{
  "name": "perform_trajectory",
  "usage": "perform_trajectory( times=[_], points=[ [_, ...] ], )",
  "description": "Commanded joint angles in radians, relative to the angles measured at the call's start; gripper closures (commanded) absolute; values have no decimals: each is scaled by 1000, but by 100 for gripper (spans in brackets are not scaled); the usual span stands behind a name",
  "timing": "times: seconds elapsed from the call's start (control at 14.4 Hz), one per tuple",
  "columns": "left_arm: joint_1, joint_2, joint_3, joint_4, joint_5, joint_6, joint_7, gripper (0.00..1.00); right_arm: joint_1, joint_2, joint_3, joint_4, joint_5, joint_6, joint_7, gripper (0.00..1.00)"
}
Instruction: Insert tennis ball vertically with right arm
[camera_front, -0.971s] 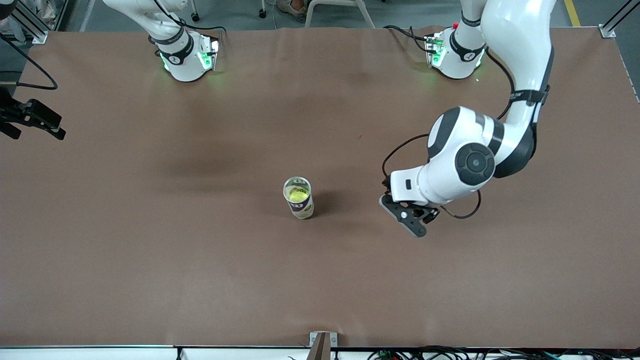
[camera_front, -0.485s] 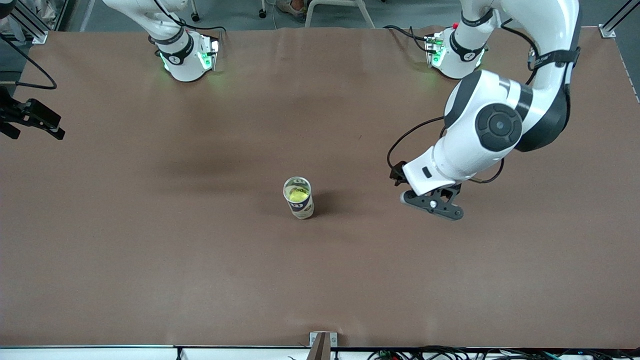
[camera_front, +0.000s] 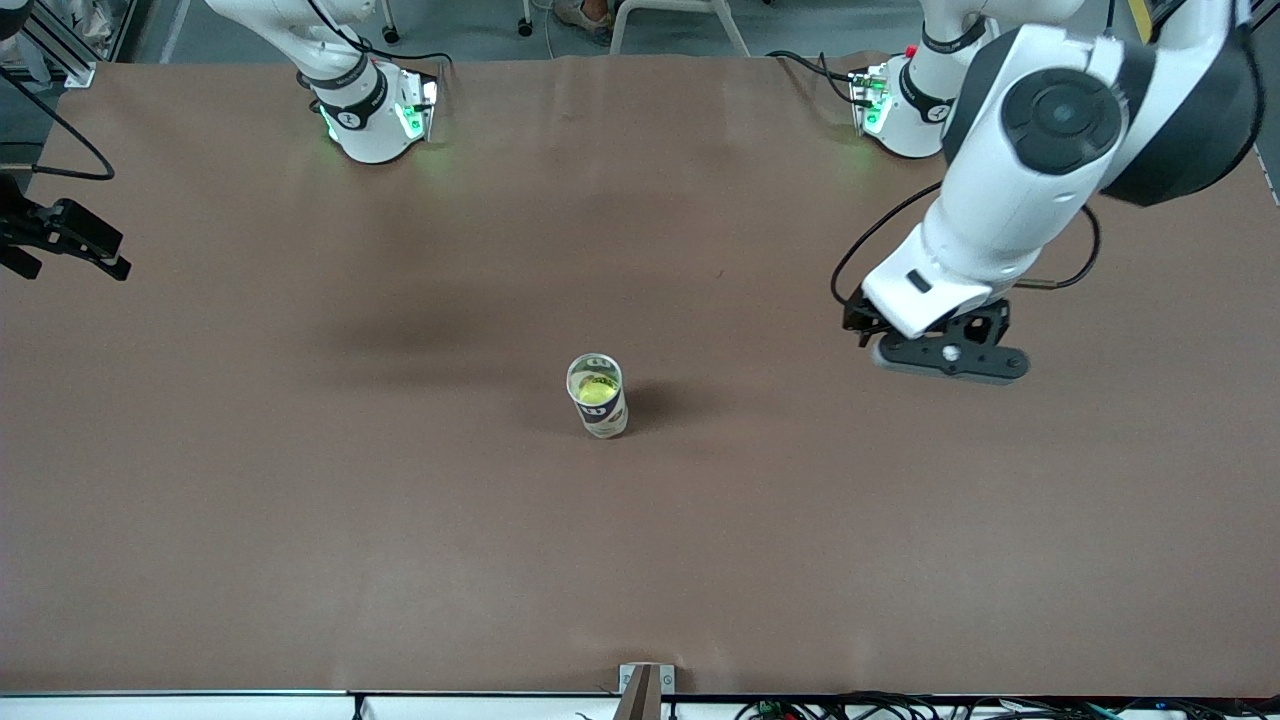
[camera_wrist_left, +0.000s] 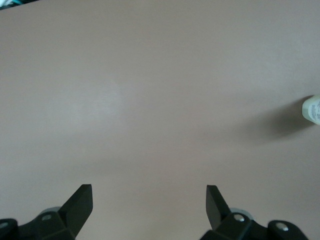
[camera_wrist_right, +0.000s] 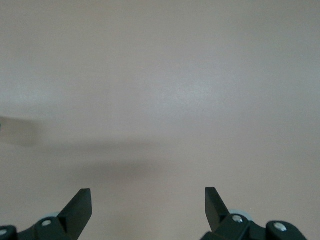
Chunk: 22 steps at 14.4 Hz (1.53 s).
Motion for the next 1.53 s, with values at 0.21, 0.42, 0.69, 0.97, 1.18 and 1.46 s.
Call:
perform_trajectory(
  times=[0.21,0.42,0.69,0.97,1.18,1.46],
  points=[
    [77,-60,-4,30,0,-113,13,0,-10,3,10,5,-7,-1,3,0],
    [144,-129,-10,-5,-27,-144,22,0,-10,3,10,5,-7,-1,3,0],
    [270,-267,-47,-123,-86,-168,119,0,-9,3,10,5,-7,0,3,0],
    [356,-355,-122,-221,-103,-165,101,0,-12,3,10,5,-7,0,3,0],
    [348,-378,-134,-233,-124,-174,88,0,-9,3,10,5,-11,0,3,0],
    [351,-364,-134,-229,-115,-171,82,0,-10,3,10,5,-14,0,3,0]
  ],
)
